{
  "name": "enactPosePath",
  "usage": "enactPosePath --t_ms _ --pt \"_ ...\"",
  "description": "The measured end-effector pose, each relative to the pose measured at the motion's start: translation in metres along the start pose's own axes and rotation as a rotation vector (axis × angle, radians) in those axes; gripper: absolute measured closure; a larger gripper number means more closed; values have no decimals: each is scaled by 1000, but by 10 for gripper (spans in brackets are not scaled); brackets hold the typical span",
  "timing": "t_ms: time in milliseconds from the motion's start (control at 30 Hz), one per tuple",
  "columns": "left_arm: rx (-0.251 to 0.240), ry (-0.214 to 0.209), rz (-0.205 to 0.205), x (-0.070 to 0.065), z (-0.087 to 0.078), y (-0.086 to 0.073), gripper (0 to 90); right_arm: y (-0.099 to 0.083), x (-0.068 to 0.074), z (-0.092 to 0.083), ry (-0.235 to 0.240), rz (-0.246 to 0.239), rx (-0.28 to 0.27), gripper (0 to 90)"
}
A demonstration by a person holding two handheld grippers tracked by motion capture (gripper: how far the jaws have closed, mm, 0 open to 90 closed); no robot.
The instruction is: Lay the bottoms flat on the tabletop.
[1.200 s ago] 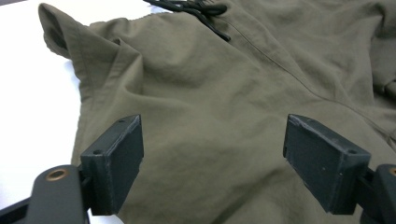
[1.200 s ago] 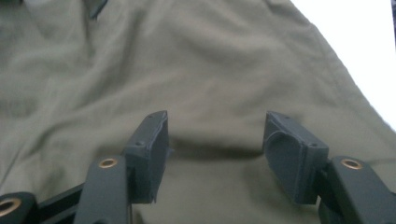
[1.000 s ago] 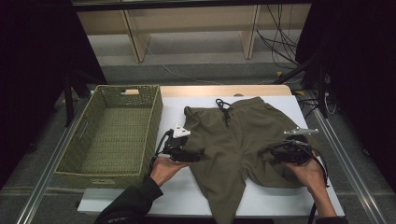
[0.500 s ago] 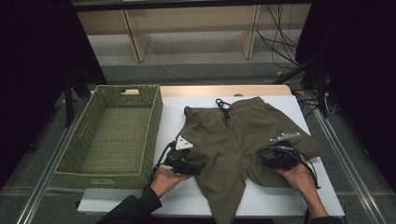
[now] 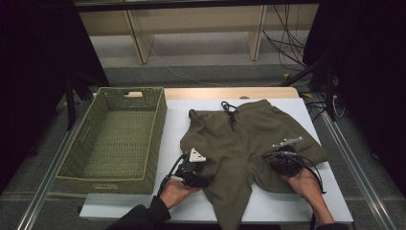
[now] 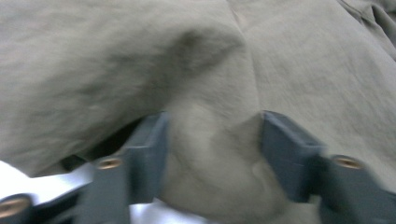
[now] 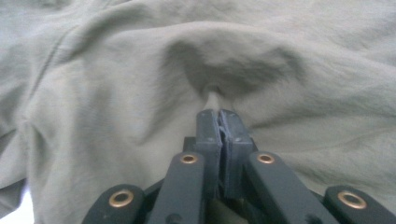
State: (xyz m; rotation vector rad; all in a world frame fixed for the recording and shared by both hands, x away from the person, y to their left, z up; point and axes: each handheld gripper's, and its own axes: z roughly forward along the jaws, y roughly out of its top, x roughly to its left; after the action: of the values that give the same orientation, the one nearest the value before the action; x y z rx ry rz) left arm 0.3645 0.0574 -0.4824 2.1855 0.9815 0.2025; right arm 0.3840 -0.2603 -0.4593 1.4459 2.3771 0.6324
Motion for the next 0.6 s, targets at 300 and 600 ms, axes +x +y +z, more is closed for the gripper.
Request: enactPosePath --t_ms 300,600 --pt "24 -7 25 2 1 0 894 7 48 -5 82 -74 10 880" --pt "7 7 25 13 -10 1 898 12 33 -23 97 -32 -107 530"
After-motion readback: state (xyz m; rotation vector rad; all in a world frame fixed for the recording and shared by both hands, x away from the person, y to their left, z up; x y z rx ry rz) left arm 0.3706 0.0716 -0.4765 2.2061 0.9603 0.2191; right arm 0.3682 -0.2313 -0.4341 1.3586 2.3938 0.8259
